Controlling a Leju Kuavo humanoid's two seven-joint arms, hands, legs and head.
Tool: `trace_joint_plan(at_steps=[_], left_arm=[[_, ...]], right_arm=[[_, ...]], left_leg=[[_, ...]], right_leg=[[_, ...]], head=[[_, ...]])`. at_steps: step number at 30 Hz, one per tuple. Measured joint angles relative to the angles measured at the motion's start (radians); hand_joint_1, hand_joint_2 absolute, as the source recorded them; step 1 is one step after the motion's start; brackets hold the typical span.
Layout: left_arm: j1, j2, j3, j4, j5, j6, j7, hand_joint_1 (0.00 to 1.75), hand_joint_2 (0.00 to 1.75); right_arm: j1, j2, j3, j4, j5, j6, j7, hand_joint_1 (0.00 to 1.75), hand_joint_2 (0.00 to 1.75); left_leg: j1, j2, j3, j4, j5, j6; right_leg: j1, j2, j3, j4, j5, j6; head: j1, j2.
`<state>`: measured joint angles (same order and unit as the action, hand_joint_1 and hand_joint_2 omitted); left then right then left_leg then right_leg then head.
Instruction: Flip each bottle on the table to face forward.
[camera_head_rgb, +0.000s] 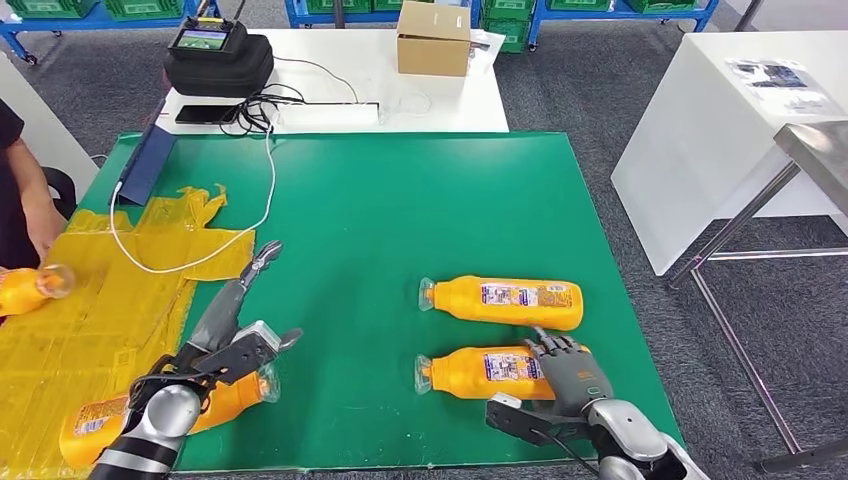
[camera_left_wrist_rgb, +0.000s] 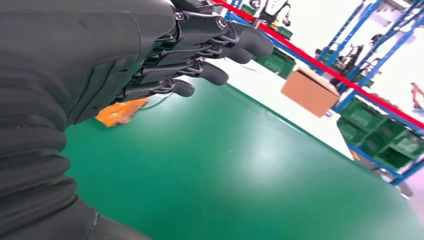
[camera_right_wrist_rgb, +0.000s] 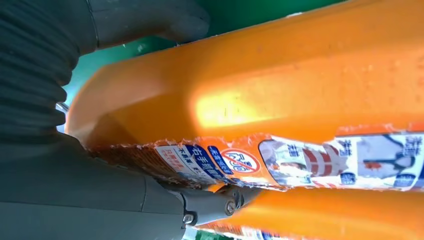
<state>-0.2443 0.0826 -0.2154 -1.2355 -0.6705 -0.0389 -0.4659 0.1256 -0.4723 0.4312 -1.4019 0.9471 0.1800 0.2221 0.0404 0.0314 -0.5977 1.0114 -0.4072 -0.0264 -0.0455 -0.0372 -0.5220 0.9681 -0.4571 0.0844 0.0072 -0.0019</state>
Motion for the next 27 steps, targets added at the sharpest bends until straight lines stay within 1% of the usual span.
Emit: trace_joint_plan(at_steps=[6, 10, 15, 17, 18, 19, 21, 22, 25, 27], left_arm=[[-0.041, -0.001, -0.042, 0.037, 0.026, 0.0, 0.0, 0.0, 1.75], [-0.055, -0.001, -0.059, 0.049, 0.031, 0.0, 0.0, 0.0, 1.75], [-0.072, -0.001, -0.064, 0.047, 0.063, -0.008, 0.005, 0.0, 1.75], [-0.07, -0.001, -0.064, 0.044, 0.09, -0.027, 0.01, 0.0, 0.87], [-0.063, -0.001, -0.062, 0.039, 0.119, -0.047, 0.017, 0.0, 0.44], [-0.048, -0.001, -0.056, 0.028, 0.166, -0.08, 0.029, 0.0, 0.44], [0.007, -0.001, -0.033, -0.008, 0.296, -0.172, 0.059, 0.0, 1.31], [0.042, 0.0, -0.017, -0.032, 0.368, -0.223, 0.076, 0.0, 1.75], [0.135, -0.002, 0.023, -0.107, 0.561, -0.35, 0.124, 0.0, 1.75], [0.182, -0.006, 0.036, -0.159, 0.645, -0.396, 0.149, 0.0, 1.75]], right_arm=[[-0.05, -0.087, 0.139, -0.005, -0.142, -0.014, 0.108, 1.75, 1.75], [-0.075, -0.128, 0.216, -0.01, -0.193, -0.036, 0.145, 1.75, 1.75], [-0.089, -0.161, 0.274, -0.017, -0.31, -0.138, 0.164, 1.75, 1.75], [-0.086, -0.164, 0.279, -0.018, -0.366, -0.196, 0.141, 1.75, 1.75], [-0.079, -0.159, 0.273, -0.019, -0.41, -0.24, 0.108, 1.75, 1.75], [-0.066, -0.148, 0.257, -0.023, -0.467, -0.285, 0.054, 1.75, 1.75], [-0.023, -0.097, 0.191, -0.046, -0.583, -0.335, -0.073, 1.75, 1.75], [0.002, -0.061, 0.149, -0.065, -0.626, -0.329, -0.126, 1.75, 1.75], [0.065, 0.069, 0.021, -0.132, -0.681, -0.229, -0.218, 1.75, 1.75], [0.09, 0.153, -0.052, -0.175, -0.687, -0.169, -0.255, 1.75, 1.75]], left_leg=[[0.005, 0.001, 0.017, 0.0, -0.006, 0.0], [0.009, 0.002, 0.031, 0.0, -0.012, 0.0], [0.011, 0.004, 0.034, 0.0, -0.015, 0.0], [0.011, 0.004, 0.034, 0.0, -0.016, 0.0], [0.011, 0.004, 0.034, 0.0, -0.016, 0.0], [0.011, 0.005, 0.033, -0.001, -0.017, 0.0], [0.011, 0.008, 0.032, -0.001, -0.019, -0.002], [0.011, 0.01, 0.03, -0.001, -0.019, -0.002], [0.011, 0.01, 0.021, -0.001, -0.015, -0.002], [0.011, 0.006, 0.013, -0.001, -0.013, -0.003]], right_leg=[[0.004, 0.001, 0.018, -0.007, -0.003, -0.002], [0.007, 0.002, 0.034, -0.013, -0.006, -0.005], [0.009, 0.002, 0.04, -0.016, -0.005, -0.005], [0.01, 0.002, 0.042, -0.017, -0.005, -0.004], [0.01, 0.003, 0.042, -0.017, -0.005, -0.004], [0.011, 0.004, 0.044, -0.017, -0.005, -0.004], [0.012, 0.007, 0.047, -0.017, -0.005, -0.004], [0.012, 0.009, 0.047, -0.016, -0.005, -0.004], [0.012, 0.009, 0.036, -0.011, -0.004, -0.003], [0.012, 0.006, 0.028, -0.009, -0.005, -0.004]], head=[[0.0, 0.0], [0.0, 0.0], [0.0, 0.0], [0.0, 0.0], [0.0, 0.0], [0.0, 0.0], [0.0, 0.0], [0.001, 0.0], [-0.001, 0.0], [-0.001, 0.0]])
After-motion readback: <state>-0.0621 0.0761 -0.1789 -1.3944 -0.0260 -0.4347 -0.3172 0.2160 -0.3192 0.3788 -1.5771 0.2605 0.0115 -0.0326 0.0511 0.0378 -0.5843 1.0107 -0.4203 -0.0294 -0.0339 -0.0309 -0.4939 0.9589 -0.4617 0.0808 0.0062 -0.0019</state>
